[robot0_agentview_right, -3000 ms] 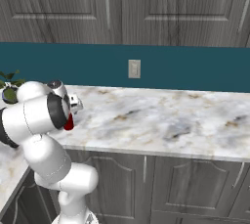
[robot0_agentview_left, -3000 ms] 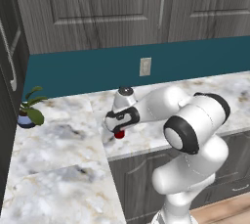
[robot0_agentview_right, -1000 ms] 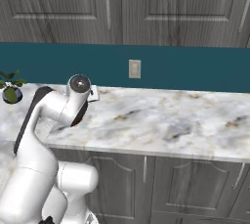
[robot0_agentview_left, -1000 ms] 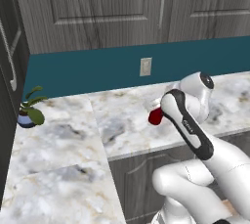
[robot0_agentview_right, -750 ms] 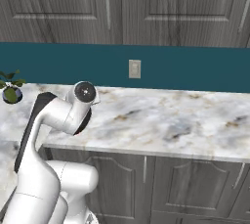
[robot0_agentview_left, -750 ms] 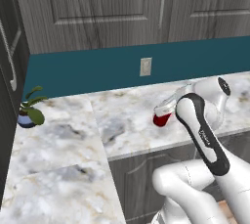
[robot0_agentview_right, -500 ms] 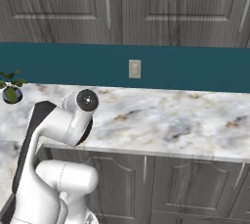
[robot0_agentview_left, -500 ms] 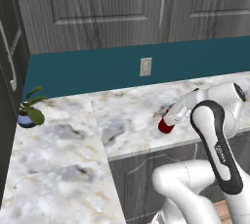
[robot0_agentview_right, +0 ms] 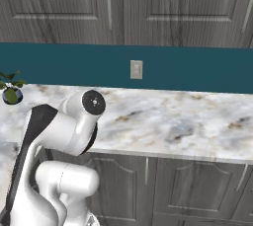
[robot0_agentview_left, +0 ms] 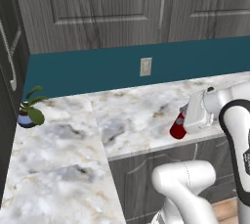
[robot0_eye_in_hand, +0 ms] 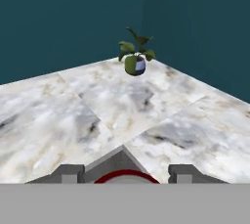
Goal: Four empty soda cans are scattered around the kitchen. Gather all the cans and cluster them next to the stove for recycling.
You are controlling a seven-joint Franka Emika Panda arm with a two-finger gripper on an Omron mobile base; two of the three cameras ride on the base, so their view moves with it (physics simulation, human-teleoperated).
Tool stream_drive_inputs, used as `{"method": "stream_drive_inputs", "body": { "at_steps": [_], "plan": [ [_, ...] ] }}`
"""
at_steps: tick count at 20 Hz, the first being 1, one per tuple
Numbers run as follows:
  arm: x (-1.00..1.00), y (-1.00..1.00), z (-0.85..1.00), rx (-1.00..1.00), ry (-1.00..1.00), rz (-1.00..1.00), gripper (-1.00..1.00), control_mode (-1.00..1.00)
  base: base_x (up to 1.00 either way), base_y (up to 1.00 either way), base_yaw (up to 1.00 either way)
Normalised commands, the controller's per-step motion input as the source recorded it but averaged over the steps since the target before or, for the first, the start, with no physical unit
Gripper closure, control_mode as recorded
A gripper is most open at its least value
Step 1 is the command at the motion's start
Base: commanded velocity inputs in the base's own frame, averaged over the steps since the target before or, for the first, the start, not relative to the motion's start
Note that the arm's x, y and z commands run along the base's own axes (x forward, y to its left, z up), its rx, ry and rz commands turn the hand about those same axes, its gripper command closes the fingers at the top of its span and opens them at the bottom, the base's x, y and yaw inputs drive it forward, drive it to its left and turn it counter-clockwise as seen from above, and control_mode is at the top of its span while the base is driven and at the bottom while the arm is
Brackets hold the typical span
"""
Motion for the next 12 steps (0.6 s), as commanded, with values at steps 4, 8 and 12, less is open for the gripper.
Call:
{"method": "stream_drive_inputs", "body": {
  "at_steps": [4,8,12],
  "plan": [
    [-0.14,-0.02,0.0,0.0,-0.03,0.0,1.0,-1.0,0.0,0.0,0.0],
    [-0.13,-0.05,-0.03,0.0,0.0,0.0,1.0,1.0,-0.48,-0.34,-0.01],
    [0.0,0.0,0.0,0.0,0.0,0.0,1.0,1.0,-0.57,-0.82,0.0]
  ]
}}
